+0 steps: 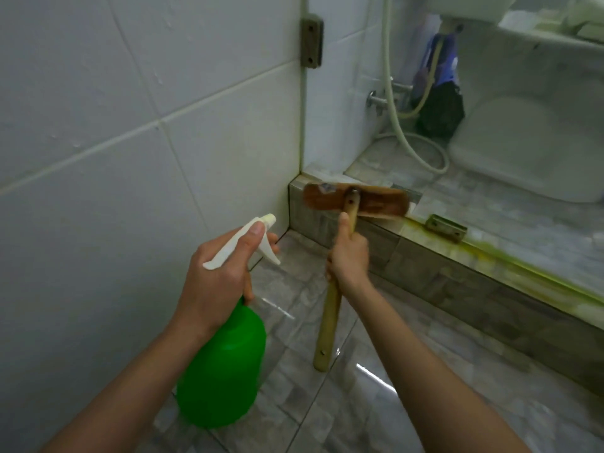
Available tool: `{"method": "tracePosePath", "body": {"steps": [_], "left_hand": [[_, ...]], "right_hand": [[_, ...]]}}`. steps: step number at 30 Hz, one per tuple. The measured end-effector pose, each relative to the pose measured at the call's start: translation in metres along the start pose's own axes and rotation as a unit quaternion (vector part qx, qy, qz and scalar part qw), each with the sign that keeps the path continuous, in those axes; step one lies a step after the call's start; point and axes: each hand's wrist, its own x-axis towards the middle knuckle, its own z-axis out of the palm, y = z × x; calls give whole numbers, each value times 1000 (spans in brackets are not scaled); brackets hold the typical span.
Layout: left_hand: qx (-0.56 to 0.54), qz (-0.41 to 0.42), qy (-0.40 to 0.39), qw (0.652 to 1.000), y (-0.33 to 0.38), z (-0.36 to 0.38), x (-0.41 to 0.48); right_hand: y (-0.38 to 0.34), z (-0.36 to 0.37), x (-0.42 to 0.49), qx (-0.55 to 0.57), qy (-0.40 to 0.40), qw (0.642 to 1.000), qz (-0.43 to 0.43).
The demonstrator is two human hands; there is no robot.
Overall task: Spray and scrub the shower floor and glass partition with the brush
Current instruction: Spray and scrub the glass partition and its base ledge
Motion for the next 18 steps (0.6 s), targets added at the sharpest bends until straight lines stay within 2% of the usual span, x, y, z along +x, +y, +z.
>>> {"method": "tracePosePath", "body": {"steps": [2,5,7,9,11,13,14,16,18], "left_hand": [[-5,-1,-5,1000,1,2,0],[-14,-1,-3,1000,5,6,3],[-17,1,-6,1000,5,9,5],[-24,3,-11,1000,3,11,6],[-21,3,-15,1000,2,12,8],[-17,-3,-16,1000,2,13,10],[-17,-5,-15,1000,1,13,11],[-16,-10,-12,1000,0,13,13],[-19,-12,-10,1000,-3,14,13]], "right_hand": [[-6,-20,-8,-69,-38,996,-39],[-24,-70,-14,-232,-20,961,-147],[-41,-108,-9,-352,20,914,-203],[-51,-143,-1,-468,63,853,-223],[-48,-171,-2,-561,100,788,-231],[-48,-175,-7,-616,109,751,-212],[-51,-168,-6,-624,101,748,-202],[-64,-134,2,-613,58,763,-196],[-79,-82,15,-577,7,783,-233]]}}
